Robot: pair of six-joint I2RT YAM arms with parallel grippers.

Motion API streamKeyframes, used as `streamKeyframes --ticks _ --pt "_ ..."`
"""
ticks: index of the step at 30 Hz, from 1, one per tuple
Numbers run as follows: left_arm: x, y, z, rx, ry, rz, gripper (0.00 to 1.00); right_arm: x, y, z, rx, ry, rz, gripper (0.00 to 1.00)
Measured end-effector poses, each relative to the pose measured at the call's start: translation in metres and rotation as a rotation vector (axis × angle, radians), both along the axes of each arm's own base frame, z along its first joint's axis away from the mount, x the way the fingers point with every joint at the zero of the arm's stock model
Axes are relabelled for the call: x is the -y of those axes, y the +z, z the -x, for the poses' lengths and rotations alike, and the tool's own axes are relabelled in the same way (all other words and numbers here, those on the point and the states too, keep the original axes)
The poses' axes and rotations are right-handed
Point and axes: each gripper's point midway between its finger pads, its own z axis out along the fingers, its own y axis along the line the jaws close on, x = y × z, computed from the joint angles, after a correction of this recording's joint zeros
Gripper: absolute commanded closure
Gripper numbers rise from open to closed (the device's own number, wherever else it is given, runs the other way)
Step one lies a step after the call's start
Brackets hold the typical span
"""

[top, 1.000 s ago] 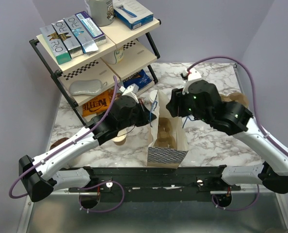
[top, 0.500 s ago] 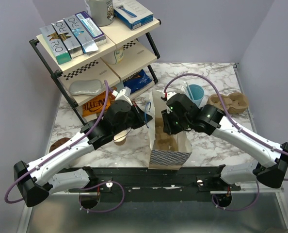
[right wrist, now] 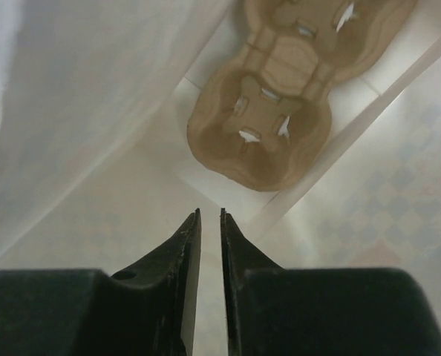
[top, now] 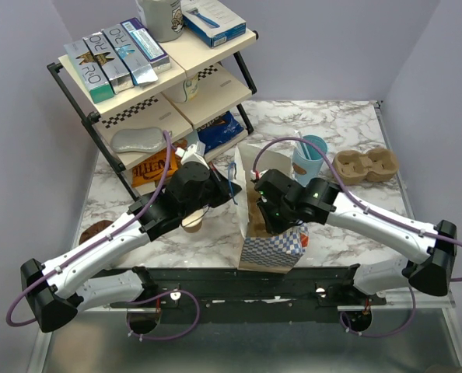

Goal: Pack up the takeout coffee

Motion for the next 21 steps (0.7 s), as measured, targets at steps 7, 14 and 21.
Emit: streamKeyframes --ticks 7,14,21 --pt "-0.001 -0.001 -0.001 -0.009 0.017 0.009 1.00 0.003 -0.037 0.002 -0.075 -0.119 0.074 0.86" --pt "-0.003 -0.001 0.001 -0.015 0.021 0.011 1.00 -0.007 -0.041 0.006 -0.114 -0.149 0.025 0.84" --pt "-0.004 -0.006 0.001 -0.019 0.021 0.005 1.00 -0.018 -0.032 0.009 -0.133 -0.112 -0.019 0.90"
